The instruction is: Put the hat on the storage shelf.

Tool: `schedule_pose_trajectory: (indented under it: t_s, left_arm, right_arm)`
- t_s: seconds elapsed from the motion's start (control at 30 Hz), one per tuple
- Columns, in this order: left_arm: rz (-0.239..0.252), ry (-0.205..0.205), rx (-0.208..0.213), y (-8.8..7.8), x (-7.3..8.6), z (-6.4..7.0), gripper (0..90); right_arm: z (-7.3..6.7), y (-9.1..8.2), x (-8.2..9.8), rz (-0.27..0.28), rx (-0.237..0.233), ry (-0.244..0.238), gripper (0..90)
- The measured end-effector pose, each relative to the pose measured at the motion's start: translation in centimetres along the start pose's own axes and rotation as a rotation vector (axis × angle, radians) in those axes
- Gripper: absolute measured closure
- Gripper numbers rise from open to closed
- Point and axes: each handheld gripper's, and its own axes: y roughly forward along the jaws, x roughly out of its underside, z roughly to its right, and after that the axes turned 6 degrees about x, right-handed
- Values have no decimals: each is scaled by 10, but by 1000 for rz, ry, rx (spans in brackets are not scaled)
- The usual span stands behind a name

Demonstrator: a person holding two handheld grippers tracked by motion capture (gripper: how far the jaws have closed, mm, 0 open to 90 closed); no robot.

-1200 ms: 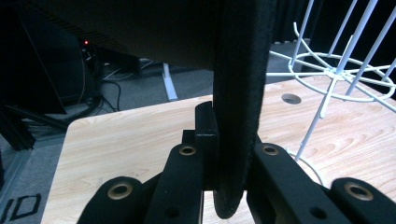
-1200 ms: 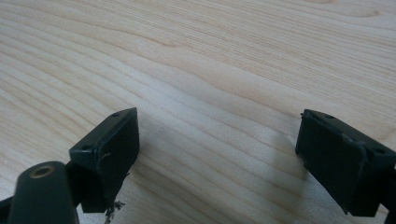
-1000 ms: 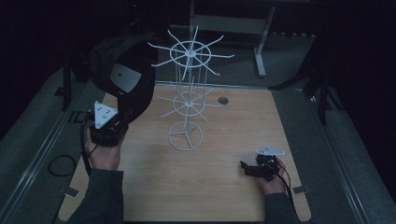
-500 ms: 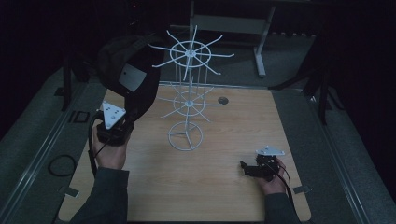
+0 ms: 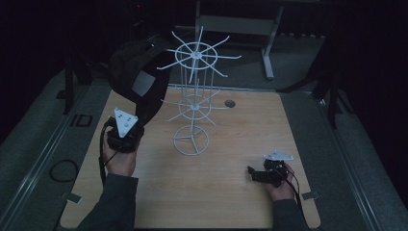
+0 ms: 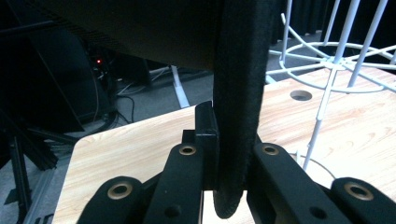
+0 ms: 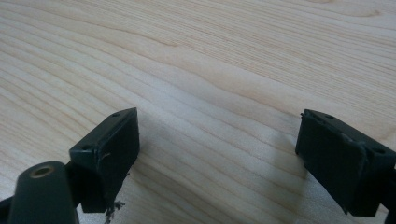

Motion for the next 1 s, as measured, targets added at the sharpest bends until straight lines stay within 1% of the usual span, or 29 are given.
schedule_pose_trajectory:
  t_s: [0.1,0.2,0.4,0.57,0.6,0.63,0.7,0.77,0.9,1.0]
  left_arm:
    - [2,-1,-4,1,4,0,867]
    - [7,3,2,3,8,-1,867]
    - [-10,31,-17,10,16,3,863]
    - [-22,53,-6,14,21,5,844]
    - [-27,66,-5,14,22,6,833]
    - [-25,75,-4,14,22,7,806]
    - [-18,84,12,14,22,9,748]
    - [-18,93,17,14,22,11,689]
    - [-13,88,24,13,22,11,590]
    - [-16,72,31,12,23,10,501]
  right_arm:
    - [0,0,0,0,0,-1,132]
    - [0,0,0,-1,0,-2,132]
    - [0,0,0,-2,-1,1,132]
    - [0,0,0,-1,-1,1,132]
    - [0,0,0,0,-1,0,132]
    - [0,0,0,0,-1,0,133]
    - [0,0,0,0,-1,-2,132]
    - [0,0,0,0,-1,-1,132]
    - [0,0,0,-1,-1,0,132]
    - [0,0,0,-1,-1,0,132]
